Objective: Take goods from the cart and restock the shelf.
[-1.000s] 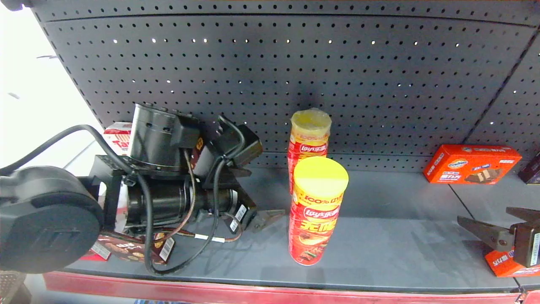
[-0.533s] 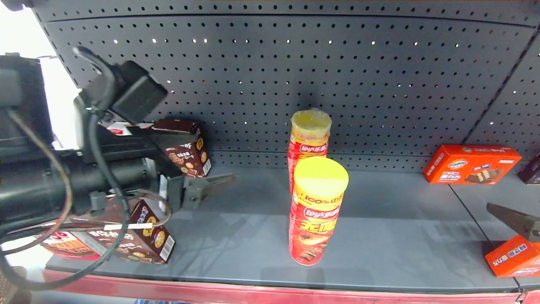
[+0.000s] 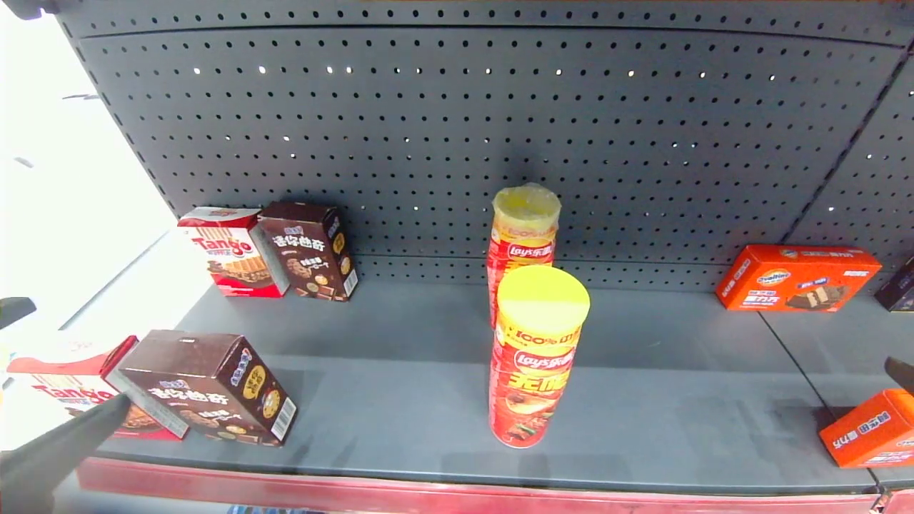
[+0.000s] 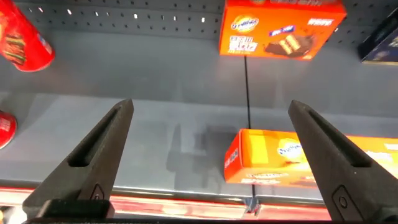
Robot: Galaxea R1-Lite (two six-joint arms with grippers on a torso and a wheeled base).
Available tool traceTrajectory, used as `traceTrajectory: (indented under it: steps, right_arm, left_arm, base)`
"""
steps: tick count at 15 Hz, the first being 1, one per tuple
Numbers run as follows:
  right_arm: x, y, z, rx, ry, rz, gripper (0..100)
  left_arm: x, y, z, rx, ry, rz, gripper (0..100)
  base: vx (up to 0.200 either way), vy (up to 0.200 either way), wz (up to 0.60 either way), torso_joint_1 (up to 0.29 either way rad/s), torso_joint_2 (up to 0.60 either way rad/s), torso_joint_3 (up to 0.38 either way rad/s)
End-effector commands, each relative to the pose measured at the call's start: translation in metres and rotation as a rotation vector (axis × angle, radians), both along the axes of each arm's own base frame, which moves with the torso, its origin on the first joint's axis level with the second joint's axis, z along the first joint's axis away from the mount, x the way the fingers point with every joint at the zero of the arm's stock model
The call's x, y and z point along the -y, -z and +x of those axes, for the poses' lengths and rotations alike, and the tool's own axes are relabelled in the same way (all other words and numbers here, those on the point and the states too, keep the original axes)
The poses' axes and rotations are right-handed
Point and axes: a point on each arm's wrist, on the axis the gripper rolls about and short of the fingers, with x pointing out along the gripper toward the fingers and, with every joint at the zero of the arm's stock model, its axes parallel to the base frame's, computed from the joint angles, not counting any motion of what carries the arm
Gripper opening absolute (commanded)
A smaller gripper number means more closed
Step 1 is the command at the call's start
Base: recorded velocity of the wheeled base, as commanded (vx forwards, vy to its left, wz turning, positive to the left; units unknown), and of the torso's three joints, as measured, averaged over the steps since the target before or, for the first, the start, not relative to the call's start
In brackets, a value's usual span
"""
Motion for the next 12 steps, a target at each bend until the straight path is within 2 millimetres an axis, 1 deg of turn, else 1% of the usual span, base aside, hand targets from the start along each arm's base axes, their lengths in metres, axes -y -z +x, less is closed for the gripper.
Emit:
traceTrajectory:
  steps: [1,2,3,4,5,6,7,8,9,10,11,12]
  right_arm:
    - [0.001,0.002,-0.014,0.043,-0.002,0.001,100]
    - [0.002,0.007,-0.018,0.046,-0.007,0.0,100]
    - [0.002,0.011,-0.02,0.04,-0.01,0.0,100]
    - [0.003,0.017,-0.028,0.057,0.001,0.0,100]
    - [0.004,0.018,-0.033,0.073,0.004,0.001,100]
    - [0.005,0.025,-0.044,0.107,0.012,0.004,100]
    - [0.006,0.03,-0.05,0.124,0.02,0.005,100]
    - [0.008,0.045,-0.065,0.165,0.051,0.012,100]
    - [0.008,0.061,-0.075,0.193,0.058,0.016,100]
    - [0.009,0.074,-0.082,0.216,0.057,0.02,100]
    - [0.009,0.099,-0.09,0.242,0.049,0.023,100]
    - [0.009,0.119,-0.087,0.222,0.054,0.026,100]
  left_arm:
    - [-0.041,0.047,-0.077,0.131,-0.143,-0.067,100]
    - [-0.048,0.062,-0.091,0.123,-0.156,-0.046,100]
    - [-0.051,0.072,-0.097,0.117,-0.155,-0.03,100]
    - [-0.055,0.099,-0.105,0.041,-0.157,0.042,100]
    - [-0.054,0.104,-0.104,0.007,-0.167,0.054,100]
    - [-0.054,0.104,-0.102,0.015,-0.195,0.04,100]
    - [-0.053,0.108,-0.1,0.005,-0.204,0.046,100]
    - [-0.048,0.123,-0.089,-0.015,-0.212,0.058,100]
    - [-0.044,0.131,-0.081,0.017,-0.212,0.051,100]
    - [-0.042,0.138,-0.076,0.035,-0.214,0.041,100]
    - [-0.039,0.147,-0.069,0.072,-0.226,0.019,100]
    - [-0.037,0.152,-0.066,0.094,-0.245,0.006,100]
  base:
    - [0.0,0.0,0.0,0.0,0.0,0.0]
    - [0.0,0.0,0.0,0.0,0.0,0.0]
    - [0.0,0.0,0.0,0.0,0.0,0.0]
    - [0.0,0.0,0.0,0.0,0.0,0.0]
    - [0.0,0.0,0.0,0.0,0.0,0.0]
    - [0.0,0.0,0.0,0.0,0.0,0.0]
    - [0.0,0.0,0.0,0.0,0.0,0.0]
    - [0.0,0.0,0.0,0.0,0.0,0.0]
    - [0.0,0.0,0.0,0.0,0.0,0.0]
    - [0.0,0.0,0.0,0.0,0.0,0.0]
    - [0.0,0.0,0.0,0.0,0.0,0.0]
    - [0.0,0.0,0.0,0.0,0.0,0.0]
